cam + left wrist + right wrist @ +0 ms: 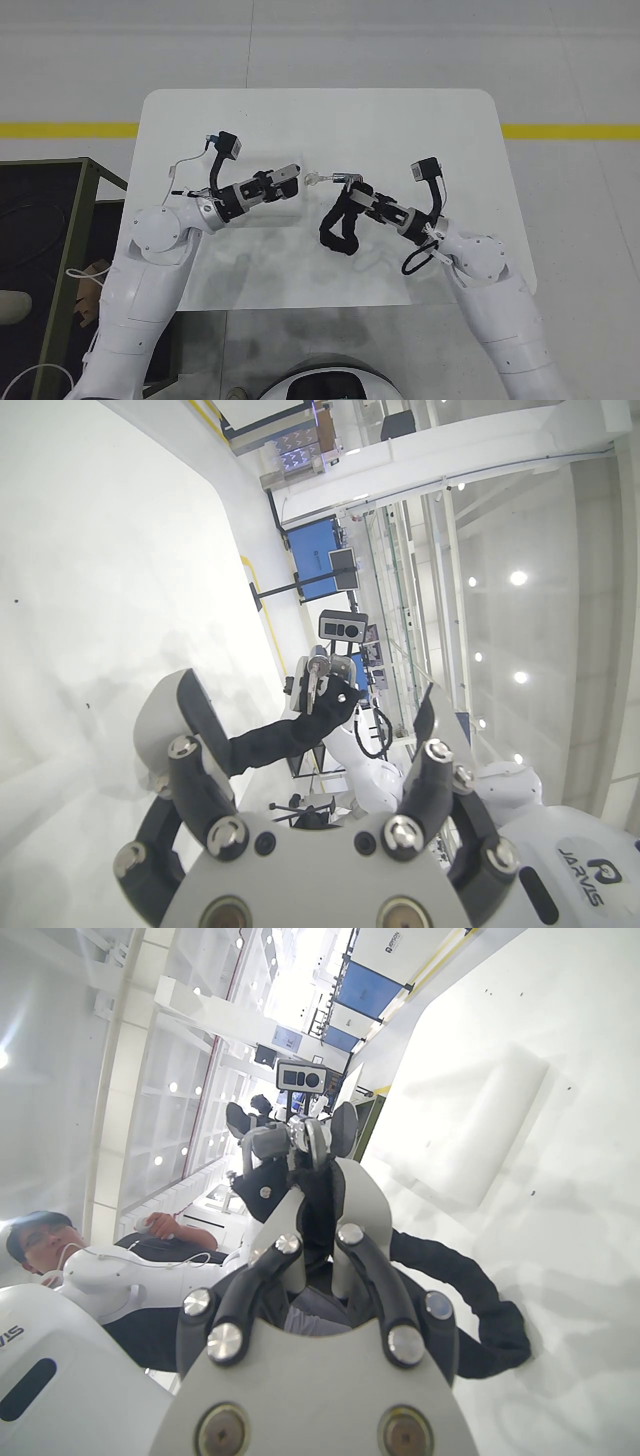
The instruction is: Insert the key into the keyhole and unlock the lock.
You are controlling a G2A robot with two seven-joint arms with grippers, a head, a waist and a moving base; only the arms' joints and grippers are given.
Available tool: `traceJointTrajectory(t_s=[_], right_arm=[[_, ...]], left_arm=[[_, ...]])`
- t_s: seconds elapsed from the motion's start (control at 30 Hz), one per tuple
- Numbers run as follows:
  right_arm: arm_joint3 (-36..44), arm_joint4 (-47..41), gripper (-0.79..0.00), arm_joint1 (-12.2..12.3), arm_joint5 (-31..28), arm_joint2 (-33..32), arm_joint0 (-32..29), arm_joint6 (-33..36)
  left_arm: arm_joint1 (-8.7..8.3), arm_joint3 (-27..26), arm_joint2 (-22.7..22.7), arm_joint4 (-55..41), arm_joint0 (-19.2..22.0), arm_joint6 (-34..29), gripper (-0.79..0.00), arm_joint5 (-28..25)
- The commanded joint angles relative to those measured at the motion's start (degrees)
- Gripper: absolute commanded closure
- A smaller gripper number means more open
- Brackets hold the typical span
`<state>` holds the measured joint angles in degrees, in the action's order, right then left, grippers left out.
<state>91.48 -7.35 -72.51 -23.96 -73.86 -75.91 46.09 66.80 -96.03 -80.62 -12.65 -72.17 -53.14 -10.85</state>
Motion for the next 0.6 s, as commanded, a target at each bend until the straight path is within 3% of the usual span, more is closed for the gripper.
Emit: traceJointTrajectory(t_s=[0.0,0.57], right_arm=[[-0.1,-0.1,0.000,0.0,0.1,0.3,0.1,0.0],[0.6,4.6,0.000,0.5,1.2,0.5,0.4,-0.9]], left_arm=[[-0.08,0.1,0.1,0.4,0.0,-1.2,0.000,-0.4],[-0.34,-1.0,0.5,5.8,-0.3,-0.7,0.000,0.4]])
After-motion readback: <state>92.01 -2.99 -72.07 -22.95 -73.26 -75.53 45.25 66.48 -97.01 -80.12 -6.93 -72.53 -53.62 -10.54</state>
